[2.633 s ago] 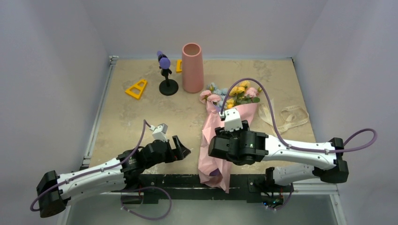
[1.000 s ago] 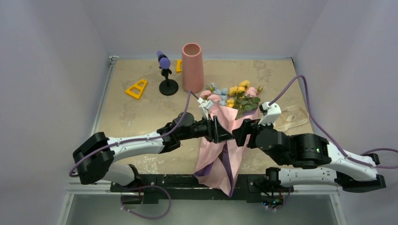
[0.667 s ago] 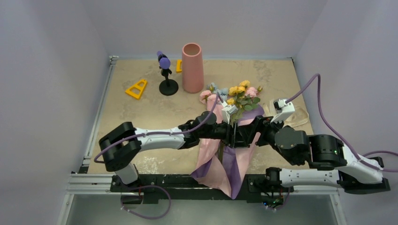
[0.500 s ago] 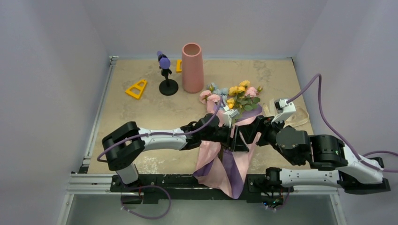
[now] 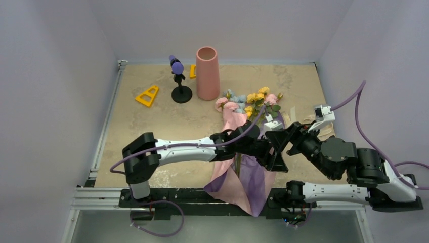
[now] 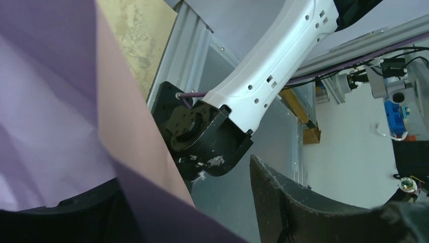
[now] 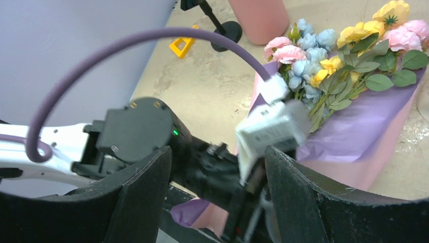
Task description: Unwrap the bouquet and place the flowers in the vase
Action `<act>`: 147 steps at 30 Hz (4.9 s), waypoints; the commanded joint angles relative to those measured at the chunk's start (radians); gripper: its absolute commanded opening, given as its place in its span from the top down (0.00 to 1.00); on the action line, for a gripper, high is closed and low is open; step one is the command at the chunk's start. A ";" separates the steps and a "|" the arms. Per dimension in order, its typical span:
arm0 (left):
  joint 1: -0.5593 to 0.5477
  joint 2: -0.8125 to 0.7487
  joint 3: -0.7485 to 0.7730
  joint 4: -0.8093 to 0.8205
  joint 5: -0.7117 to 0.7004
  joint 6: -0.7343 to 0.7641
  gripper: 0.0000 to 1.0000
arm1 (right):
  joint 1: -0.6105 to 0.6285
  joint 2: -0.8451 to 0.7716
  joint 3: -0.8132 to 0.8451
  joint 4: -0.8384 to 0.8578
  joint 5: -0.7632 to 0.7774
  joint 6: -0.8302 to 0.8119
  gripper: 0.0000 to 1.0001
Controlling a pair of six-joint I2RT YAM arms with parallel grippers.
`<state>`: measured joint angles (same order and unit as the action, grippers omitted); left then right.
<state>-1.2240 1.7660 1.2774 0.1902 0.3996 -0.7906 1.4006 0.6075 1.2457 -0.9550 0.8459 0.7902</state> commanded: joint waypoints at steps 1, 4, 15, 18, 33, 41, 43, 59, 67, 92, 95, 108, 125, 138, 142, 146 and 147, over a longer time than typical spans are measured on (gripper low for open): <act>-0.042 0.096 0.106 -0.067 0.010 0.034 0.32 | 0.005 -0.010 0.058 0.009 0.012 -0.017 0.28; -0.043 0.092 0.079 -0.022 0.002 0.011 0.32 | 0.005 0.000 0.061 0.006 -0.002 -0.015 0.28; -0.010 -0.381 -0.300 -0.096 -0.234 0.099 0.20 | 0.005 -0.026 0.052 0.035 -0.004 -0.032 0.28; 0.002 -0.475 -0.383 -0.124 -0.293 0.097 0.19 | 0.005 -0.012 0.039 0.034 -0.004 -0.034 0.28; 0.035 -0.444 -0.390 -0.438 -0.713 0.017 0.19 | 0.005 0.110 -0.032 0.067 -0.042 0.001 0.28; 0.058 -0.542 -0.468 -0.654 -0.962 -0.084 0.18 | 0.005 0.145 -0.054 0.059 -0.034 0.022 0.29; 0.075 -0.571 -0.504 -0.677 -0.979 -0.114 0.17 | 0.005 0.174 -0.044 0.040 -0.029 0.035 0.30; 0.144 -0.701 -0.748 -0.627 -0.922 -0.232 0.18 | -0.009 0.444 -0.094 0.126 -0.069 0.050 0.31; 0.144 -0.757 -0.835 -0.505 -0.862 -0.231 0.20 | -0.371 0.368 -0.378 0.258 -0.348 0.108 0.49; 0.150 -1.038 -0.870 -0.727 -0.940 -0.333 0.19 | -0.878 0.105 -0.759 0.293 -0.523 0.195 0.38; 0.151 -1.140 -0.839 -0.783 -0.950 -0.305 0.19 | -0.878 0.049 -0.720 0.303 -0.513 0.185 0.38; 0.152 -0.984 -0.687 -0.463 -0.726 -0.071 0.21 | -0.876 0.235 -0.515 0.460 -0.636 0.010 0.40; 0.179 -0.414 -0.613 -0.349 -0.688 -0.099 0.26 | -0.897 0.684 -0.571 0.587 -0.542 0.035 0.41; 0.229 -0.315 -0.602 -0.315 -0.664 -0.097 0.27 | -0.974 0.842 -0.609 0.698 -0.587 0.069 0.59; 0.264 -0.285 -0.592 -0.299 -0.640 -0.085 0.27 | -0.999 0.891 -0.561 0.695 -0.597 0.061 0.61; 0.301 -0.256 -0.573 -0.291 -0.620 -0.070 0.28 | -1.039 0.936 -0.514 0.696 -0.628 0.051 0.62; 0.309 -0.251 -0.568 -0.290 -0.617 -0.067 0.28 | -1.045 0.945 -0.505 0.697 -0.631 0.051 0.62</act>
<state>-0.9478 1.4803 0.6846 -0.1162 -0.2417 -0.8761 0.3889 1.4879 0.7200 -0.2390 0.2508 0.8429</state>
